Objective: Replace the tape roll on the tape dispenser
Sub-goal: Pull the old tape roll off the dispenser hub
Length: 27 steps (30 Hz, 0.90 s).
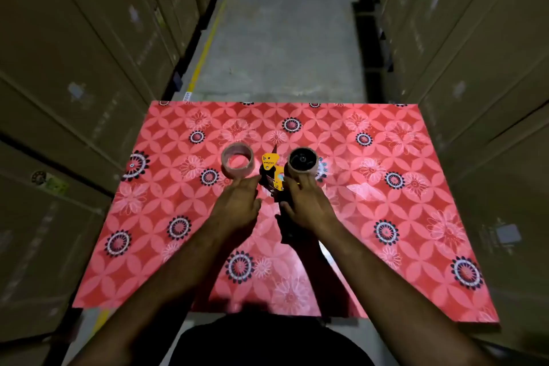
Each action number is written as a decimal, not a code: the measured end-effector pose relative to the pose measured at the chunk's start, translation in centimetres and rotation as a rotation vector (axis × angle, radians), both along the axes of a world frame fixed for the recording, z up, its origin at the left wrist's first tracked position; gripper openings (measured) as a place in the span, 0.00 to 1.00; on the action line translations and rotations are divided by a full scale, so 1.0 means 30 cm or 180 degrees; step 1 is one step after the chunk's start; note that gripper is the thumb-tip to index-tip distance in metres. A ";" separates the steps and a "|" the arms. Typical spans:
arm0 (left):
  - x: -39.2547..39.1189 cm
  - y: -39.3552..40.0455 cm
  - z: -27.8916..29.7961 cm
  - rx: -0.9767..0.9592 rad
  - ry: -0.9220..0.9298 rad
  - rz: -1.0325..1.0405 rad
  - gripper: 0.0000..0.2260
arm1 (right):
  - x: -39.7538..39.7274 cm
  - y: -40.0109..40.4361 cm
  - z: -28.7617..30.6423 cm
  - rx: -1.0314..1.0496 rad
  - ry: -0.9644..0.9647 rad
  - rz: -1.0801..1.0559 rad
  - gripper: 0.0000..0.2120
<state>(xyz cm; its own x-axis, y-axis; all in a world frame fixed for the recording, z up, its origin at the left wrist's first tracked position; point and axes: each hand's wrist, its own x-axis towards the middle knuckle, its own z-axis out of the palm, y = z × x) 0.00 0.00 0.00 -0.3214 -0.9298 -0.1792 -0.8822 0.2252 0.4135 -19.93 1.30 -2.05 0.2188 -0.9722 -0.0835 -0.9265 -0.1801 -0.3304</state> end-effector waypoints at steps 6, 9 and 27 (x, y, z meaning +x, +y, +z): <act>0.016 -0.021 -0.003 -0.0118 0.0270 -0.0051 0.25 | 0.024 0.001 -0.016 0.0183 -0.0209 -0.0173 0.26; 0.029 -0.024 -0.006 -0.0194 0.0435 0.0026 0.24 | 0.036 0.018 -0.015 0.0146 -0.0308 -0.0270 0.22; -0.066 -0.091 -0.040 -0.0362 0.0568 0.0263 0.17 | -0.079 -0.059 -0.032 -0.0173 -0.1024 -0.1665 0.16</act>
